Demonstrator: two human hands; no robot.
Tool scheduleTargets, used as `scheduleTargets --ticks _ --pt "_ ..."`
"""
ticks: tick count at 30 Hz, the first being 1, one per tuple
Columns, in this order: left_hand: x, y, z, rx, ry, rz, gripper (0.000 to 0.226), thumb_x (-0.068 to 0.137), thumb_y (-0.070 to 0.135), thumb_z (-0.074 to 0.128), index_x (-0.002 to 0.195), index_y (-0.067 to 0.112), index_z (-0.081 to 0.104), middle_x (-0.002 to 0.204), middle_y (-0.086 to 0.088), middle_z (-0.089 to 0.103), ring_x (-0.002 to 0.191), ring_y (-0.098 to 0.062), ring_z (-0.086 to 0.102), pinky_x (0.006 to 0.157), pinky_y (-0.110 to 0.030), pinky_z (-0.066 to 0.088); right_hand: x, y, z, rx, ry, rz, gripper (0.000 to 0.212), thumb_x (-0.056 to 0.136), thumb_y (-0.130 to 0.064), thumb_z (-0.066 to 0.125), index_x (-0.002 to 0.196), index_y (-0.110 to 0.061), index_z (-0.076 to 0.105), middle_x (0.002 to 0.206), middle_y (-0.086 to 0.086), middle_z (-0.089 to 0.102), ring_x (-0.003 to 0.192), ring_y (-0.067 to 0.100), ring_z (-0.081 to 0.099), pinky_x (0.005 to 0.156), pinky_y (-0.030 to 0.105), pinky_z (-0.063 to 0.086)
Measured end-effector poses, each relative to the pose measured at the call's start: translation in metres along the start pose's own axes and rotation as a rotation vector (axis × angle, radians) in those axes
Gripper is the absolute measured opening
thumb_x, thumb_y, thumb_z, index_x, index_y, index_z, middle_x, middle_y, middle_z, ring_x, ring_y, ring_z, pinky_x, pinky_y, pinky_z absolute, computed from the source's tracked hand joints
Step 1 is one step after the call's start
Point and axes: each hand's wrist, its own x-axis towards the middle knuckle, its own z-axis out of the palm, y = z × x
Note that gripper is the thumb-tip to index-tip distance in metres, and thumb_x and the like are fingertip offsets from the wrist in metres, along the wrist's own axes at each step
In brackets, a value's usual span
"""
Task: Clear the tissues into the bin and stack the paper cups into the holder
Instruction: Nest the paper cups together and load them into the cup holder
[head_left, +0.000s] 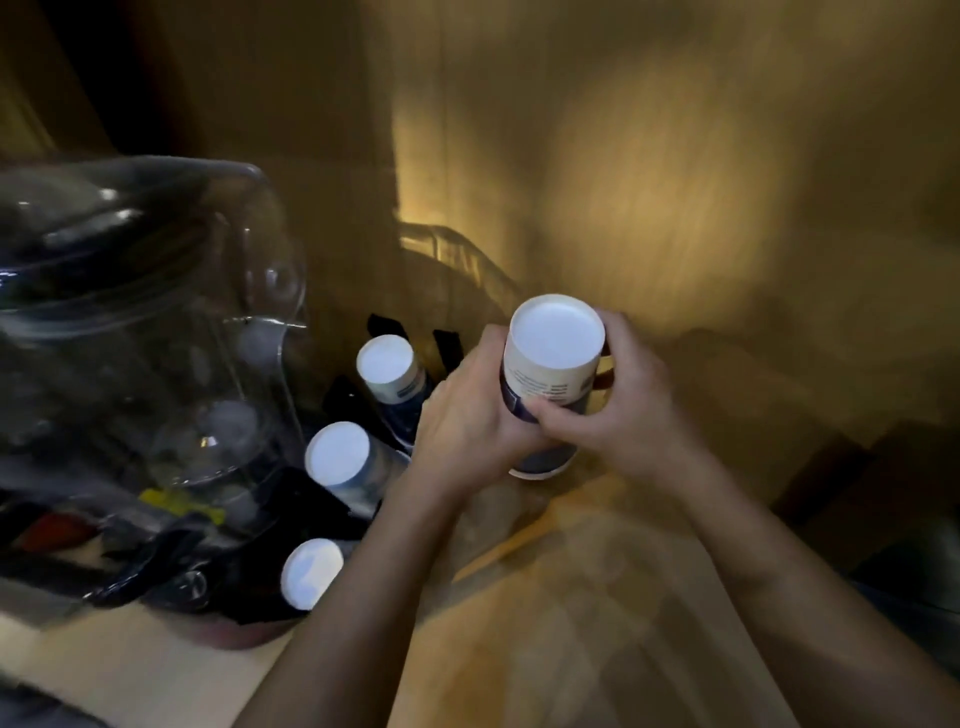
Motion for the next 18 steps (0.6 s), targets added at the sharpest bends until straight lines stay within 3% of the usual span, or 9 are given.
scheduleTargets --ticks 3,8,10,14,18 --pt "-0.014 0.003 -0.029 0.031 0.09 0.007 0.063 0.058 0.059 0.067 0.109 0.042 0.035 0.099 0.02 0.058 0.087 -0.002 0.058 0.067 -0.027 0.05 0.004 -0.029 0.01 0.015 -0.014 -0.091 0.068 0.055 -0.049 0.069 0.114 -0.039 0.037 0.1 -0.029 0.048 0.096 -0.002 0.047 0.075 0.027 0.049" --pt "-0.023 0.008 -0.07 0.096 0.224 0.037 0.062 0.059 0.054 0.068 0.11 0.038 0.035 0.1 0.019 0.057 0.092 -0.011 0.059 0.071 -0.032 0.05 0.018 -0.067 0.023 0.025 -0.031 -0.221 0.075 0.057 -0.043 0.072 0.122 -0.026 0.038 0.112 -0.015 0.046 0.105 0.008 0.047 0.083 0.042 0.05" --pt "-0.018 0.01 -0.086 0.127 0.258 0.068 0.062 0.059 0.054 0.067 0.108 0.035 0.036 0.099 0.018 0.056 0.089 -0.011 0.059 0.069 -0.031 0.049 0.027 -0.08 0.027 0.035 -0.015 -0.265 0.073 0.058 -0.041 0.073 0.121 -0.024 0.04 0.11 -0.014 0.046 0.101 0.005 0.046 0.082 0.04 0.05" --pt "0.002 0.009 -0.111 0.174 0.27 0.112 0.064 0.06 0.048 0.071 0.11 0.028 0.036 0.101 0.013 0.055 0.089 -0.015 0.059 0.072 -0.042 0.054 0.05 -0.095 0.037 0.029 0.01 -0.302 0.073 0.059 -0.037 0.074 0.12 -0.017 0.041 0.108 -0.009 0.047 0.099 0.009 0.048 0.079 0.038 0.05" --pt "0.017 -0.004 -0.119 0.187 0.247 0.106 0.064 0.061 0.044 0.072 0.11 0.025 0.036 0.097 0.015 0.052 0.088 -0.014 0.058 0.07 -0.037 0.051 0.067 -0.09 0.05 -0.03 -0.02 -0.31 0.075 0.061 -0.036 0.077 0.122 -0.016 0.038 0.11 -0.003 0.051 0.098 0.015 0.049 0.075 0.033 0.045"
